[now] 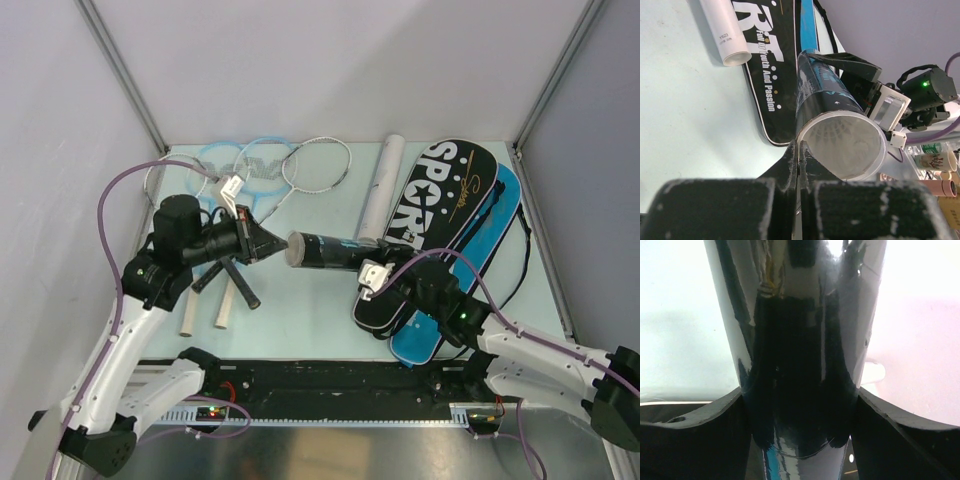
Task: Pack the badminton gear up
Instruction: Close the lid on the shuttle tube.
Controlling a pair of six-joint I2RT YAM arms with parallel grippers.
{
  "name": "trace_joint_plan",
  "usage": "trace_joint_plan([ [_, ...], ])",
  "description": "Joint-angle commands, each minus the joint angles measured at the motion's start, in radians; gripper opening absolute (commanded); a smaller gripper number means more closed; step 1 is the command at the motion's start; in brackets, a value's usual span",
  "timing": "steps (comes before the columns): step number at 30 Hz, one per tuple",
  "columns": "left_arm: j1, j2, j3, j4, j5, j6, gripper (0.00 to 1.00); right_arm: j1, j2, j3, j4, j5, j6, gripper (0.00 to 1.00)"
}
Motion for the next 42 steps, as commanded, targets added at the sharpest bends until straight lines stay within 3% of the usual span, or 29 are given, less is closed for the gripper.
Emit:
trace_joint_plan([
  [1,-0.032,0.001,0.028,0.014,0.025,0.013,0.0,0.008,0.005,0.053,0.132,-0.015,0.012,0.36],
  [25,-0.083,0.045,0.05,-0.099,-0.174,0.13,0.0,0.008,-0.001,0.052,0.125,-0.015,0.021,0.36],
  [42,-0.176,0.136,0.13,-0.223,-0.432,0.2,0.0,0.027,0.066,0.063,0.139,-0.01,0.013,0.35],
])
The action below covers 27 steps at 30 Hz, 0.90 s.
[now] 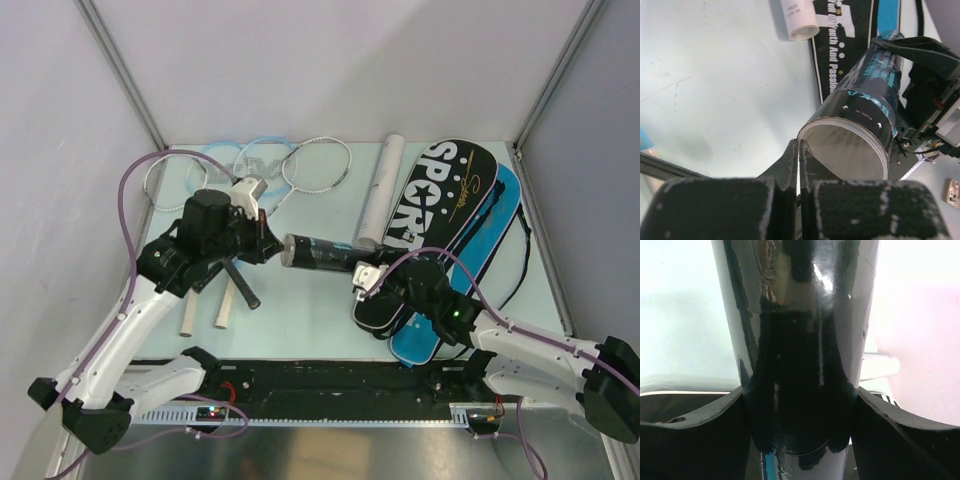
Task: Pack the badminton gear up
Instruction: Close the lid on the shuttle tube.
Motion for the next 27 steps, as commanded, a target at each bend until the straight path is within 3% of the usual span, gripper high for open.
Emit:
trace_joint_plan([
  [1,-0.036,0.031,0.05,-0.054,-0.096,0.047,0.0,0.022,0.002,0.065,0.152,-0.022,0.004,0.35],
  [3,-0.048,0.045,0.055,-0.062,-0.092,0.051,0.02,0.024,0.012,0.068,0.157,-0.025,0.004,0.36],
  [6,-0.058,0.058,0.06,-0.066,-0.082,0.05,0.23,0.026,0.031,0.069,0.164,-0.029,0.012,0.35],
  [10,-0.067,0.055,0.065,-0.067,-0.085,0.048,0.35,0.03,0.055,0.07,0.177,-0.033,0.021,0.35],
  [19,-0.085,0.07,0.07,-0.082,-0.105,0.034,0.37,0.044,0.117,0.094,0.19,-0.021,0.03,0.35],
  [27,-0.114,0.106,0.074,-0.112,-0.272,0.034,0.37,0.057,0.179,0.136,0.173,0.029,0.059,0.35],
])
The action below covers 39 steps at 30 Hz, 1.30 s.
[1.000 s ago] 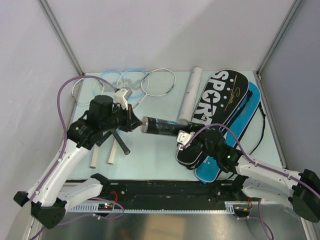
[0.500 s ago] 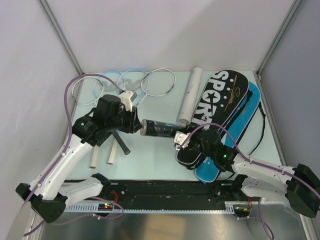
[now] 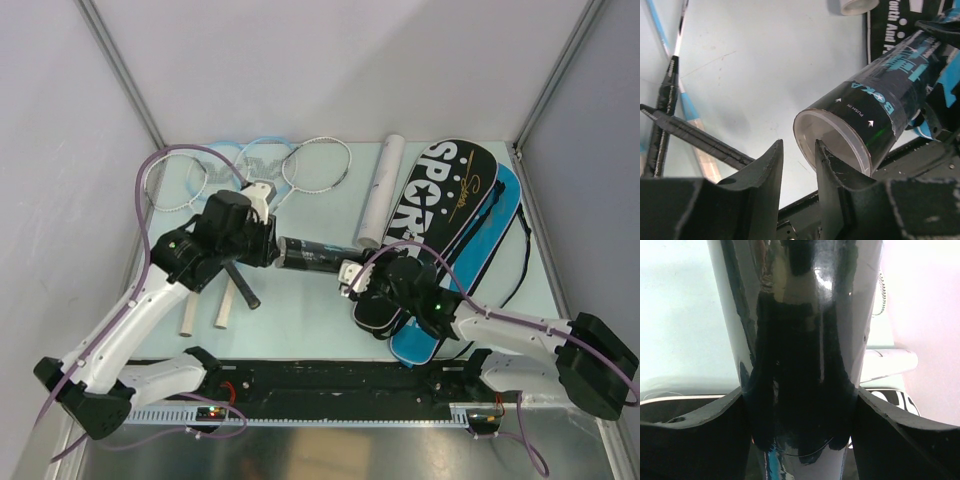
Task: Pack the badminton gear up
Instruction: Close the lid on the shuttle tube.
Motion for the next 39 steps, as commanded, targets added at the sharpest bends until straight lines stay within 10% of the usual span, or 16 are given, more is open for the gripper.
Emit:
trace_joint_plan([
  [1,-0.031,0.039,0.027,0.018,-0.052,-0.01,0.37,0.031,0.02,0.101,0.146,-0.018,0.041,0.35],
  [39,-0.084,0.14,0.007,0.131,-0.033,-0.117,0.34,0.213,0.244,0.282,0.276,0.063,0.009,0.34],
])
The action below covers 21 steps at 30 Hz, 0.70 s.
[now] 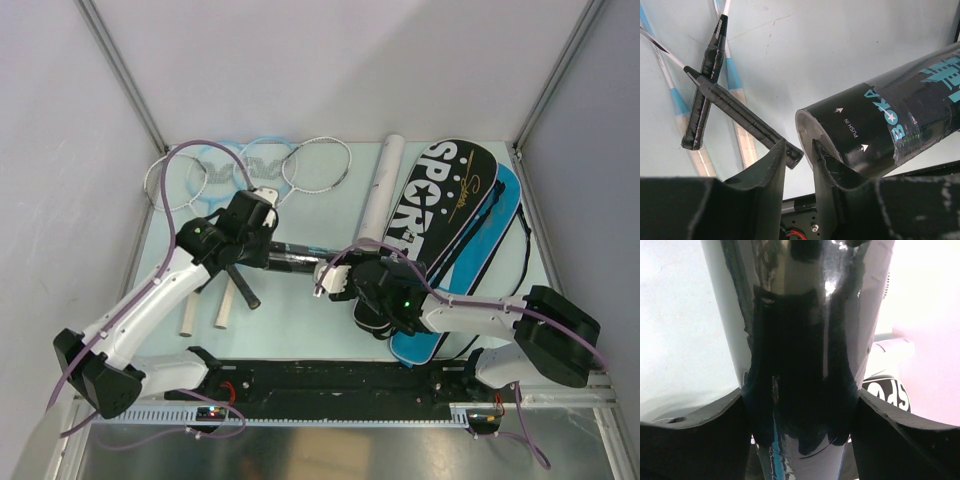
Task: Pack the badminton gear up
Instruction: Close the lid on the shuttle tube.
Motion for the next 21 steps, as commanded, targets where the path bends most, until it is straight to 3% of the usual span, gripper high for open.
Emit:
trace_joint_plan([
  [1,-0.06,-0.004,-0.005,0.248,0.205,-0.124,0.35,0.087,-0.005,0.149,0.277,-0.167,0.005,0.34],
  [9,-0.053,-0.062,-0.051,0.338,0.286,-0.245,0.35,0.091,-0.014,0.15,0.273,-0.152,0.037,0.34],
  [15,-0.042,-0.132,-0.002,0.332,0.272,-0.22,0.38,0.07,-0.048,0.15,0.193,-0.111,0.035,0.34],
  [19,-0.031,-0.169,0.095,0.318,0.262,-0.146,0.5,0.042,-0.089,0.149,0.107,-0.096,0.078,0.35],
  [21,-0.032,-0.193,0.146,0.314,0.216,-0.114,0.69,0.032,-0.113,0.143,0.074,-0.096,0.117,0.35],
])
